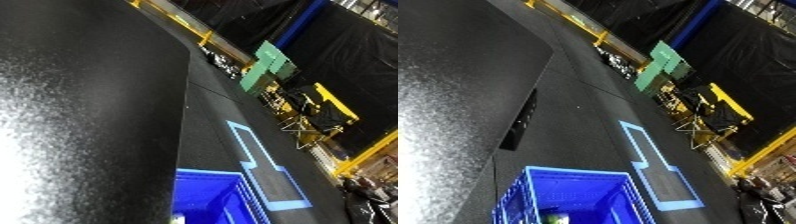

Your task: Pick up the object and place it into the box

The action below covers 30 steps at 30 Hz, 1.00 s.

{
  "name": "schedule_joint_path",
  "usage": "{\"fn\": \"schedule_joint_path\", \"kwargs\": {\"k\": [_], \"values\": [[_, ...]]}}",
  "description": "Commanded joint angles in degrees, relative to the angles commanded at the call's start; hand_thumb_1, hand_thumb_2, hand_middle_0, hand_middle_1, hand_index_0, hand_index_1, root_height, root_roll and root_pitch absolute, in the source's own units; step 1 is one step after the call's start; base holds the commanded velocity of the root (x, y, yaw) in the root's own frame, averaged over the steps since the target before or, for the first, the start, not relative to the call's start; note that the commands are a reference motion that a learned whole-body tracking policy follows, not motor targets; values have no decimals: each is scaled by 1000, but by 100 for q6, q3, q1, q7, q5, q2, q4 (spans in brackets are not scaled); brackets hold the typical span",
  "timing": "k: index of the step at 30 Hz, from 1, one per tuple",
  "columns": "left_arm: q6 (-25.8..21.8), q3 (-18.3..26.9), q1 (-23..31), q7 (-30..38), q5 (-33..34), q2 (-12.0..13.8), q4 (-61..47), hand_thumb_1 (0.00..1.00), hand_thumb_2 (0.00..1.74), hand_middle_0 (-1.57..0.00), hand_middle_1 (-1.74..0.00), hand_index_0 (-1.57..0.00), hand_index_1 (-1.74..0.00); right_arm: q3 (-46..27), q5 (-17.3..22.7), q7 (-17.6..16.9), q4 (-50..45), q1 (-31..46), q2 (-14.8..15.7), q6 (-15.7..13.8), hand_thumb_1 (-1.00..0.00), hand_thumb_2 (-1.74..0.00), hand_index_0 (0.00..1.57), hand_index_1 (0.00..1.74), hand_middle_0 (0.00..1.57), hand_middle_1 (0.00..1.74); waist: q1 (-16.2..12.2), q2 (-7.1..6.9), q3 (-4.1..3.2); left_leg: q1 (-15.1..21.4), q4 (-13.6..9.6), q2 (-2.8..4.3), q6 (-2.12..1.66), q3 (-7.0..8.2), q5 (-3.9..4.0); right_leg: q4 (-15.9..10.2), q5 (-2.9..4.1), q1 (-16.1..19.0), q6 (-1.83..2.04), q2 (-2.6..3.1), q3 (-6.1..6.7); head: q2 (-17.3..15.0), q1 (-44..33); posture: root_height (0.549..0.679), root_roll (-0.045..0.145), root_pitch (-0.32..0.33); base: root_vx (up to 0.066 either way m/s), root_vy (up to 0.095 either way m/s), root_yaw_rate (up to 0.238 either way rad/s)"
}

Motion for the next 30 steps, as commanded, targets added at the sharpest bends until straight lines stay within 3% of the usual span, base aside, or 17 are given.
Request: {"fn": "schedule_joint_path", "kwargs": {"k": [13,17,20,30], "values": [[-9,145,54,-30,243,4,248,0,0,0,0,0,0,62,-75,-17,-1,65,114,197,-150,-261,235,261,235,261,51,-33,-108,144,5,-7,45,12,-83,-34,-81,207,-31,-37,-56,-384,67,648,33,-51,25,-11,16],[7,178,41,-24,300,8,269,0,0,0,0,0,0,82,-155,-54,29,95,121,180,-150,-261,235,261,235,261,53,-39,-132,161,17,-14,53,12,-101,-42,-82,235,-21,-47,-57,-485,100,649,33,-53,12,-4,-3],[4,198,41,-13,357,10,293,0,0,0,0,0,0,98,-176,-22,33,110,121,166,0,0,0,0,0,0,50,-45,-149,160,49,-7,52,14,-118,-30,-82,240,-12,-54,-54,-566,84,648,32,-56,14,-5,-14],[23,256,-8,37,423,9,348,0,0,0,0,0,0,182,-206,106,69,115,130,133,0,0,0,0,0,0,57,-61,-167,127,90,-8,51,7,-123,18,-76,194,17,-69,-40,-604,65,648,31,-57,0,-2,-4]]}}
